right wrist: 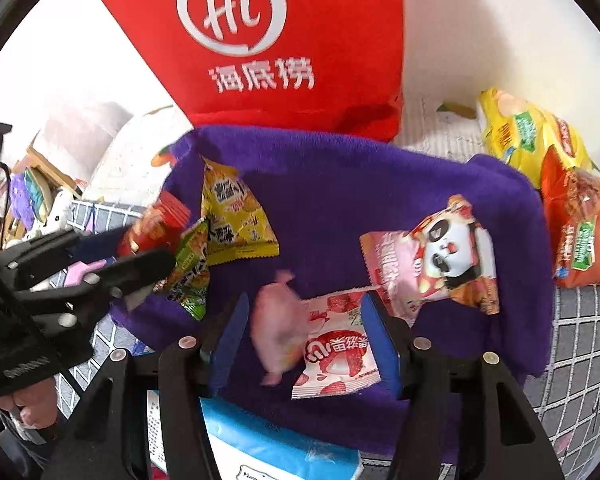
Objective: Organize snacks
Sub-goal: 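Lower the red bag onto the towel and open the left tool while the right tool releases the pink bag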
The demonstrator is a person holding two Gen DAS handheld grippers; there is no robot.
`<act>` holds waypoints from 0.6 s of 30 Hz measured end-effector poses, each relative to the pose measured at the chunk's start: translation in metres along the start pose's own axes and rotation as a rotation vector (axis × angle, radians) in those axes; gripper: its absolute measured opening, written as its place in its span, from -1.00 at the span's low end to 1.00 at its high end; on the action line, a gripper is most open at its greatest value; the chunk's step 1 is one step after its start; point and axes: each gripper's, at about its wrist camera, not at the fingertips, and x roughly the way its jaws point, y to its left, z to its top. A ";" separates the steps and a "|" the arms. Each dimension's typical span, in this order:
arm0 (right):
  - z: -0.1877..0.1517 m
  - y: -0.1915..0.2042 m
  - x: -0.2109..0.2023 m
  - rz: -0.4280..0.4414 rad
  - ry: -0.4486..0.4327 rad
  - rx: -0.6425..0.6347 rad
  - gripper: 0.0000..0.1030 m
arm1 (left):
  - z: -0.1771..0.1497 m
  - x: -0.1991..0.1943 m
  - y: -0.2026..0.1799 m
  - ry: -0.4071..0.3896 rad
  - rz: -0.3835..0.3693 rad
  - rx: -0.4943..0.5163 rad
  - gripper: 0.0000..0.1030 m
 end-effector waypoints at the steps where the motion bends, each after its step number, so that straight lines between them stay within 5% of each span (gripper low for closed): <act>1: 0.001 0.000 -0.003 -0.002 -0.010 0.004 0.14 | 0.000 0.001 -0.001 0.005 -0.002 0.001 -0.26; 12: 0.006 -0.003 -0.031 -0.042 -0.094 0.011 0.14 | -0.003 0.008 -0.007 0.035 -0.003 0.009 -0.25; 16: 0.006 -0.001 -0.043 -0.083 -0.134 0.015 0.14 | 0.000 0.006 -0.011 0.037 -0.002 0.011 0.22; 18: 0.006 0.003 -0.050 -0.104 -0.153 0.010 0.14 | 0.000 0.000 -0.013 0.011 0.011 0.017 0.22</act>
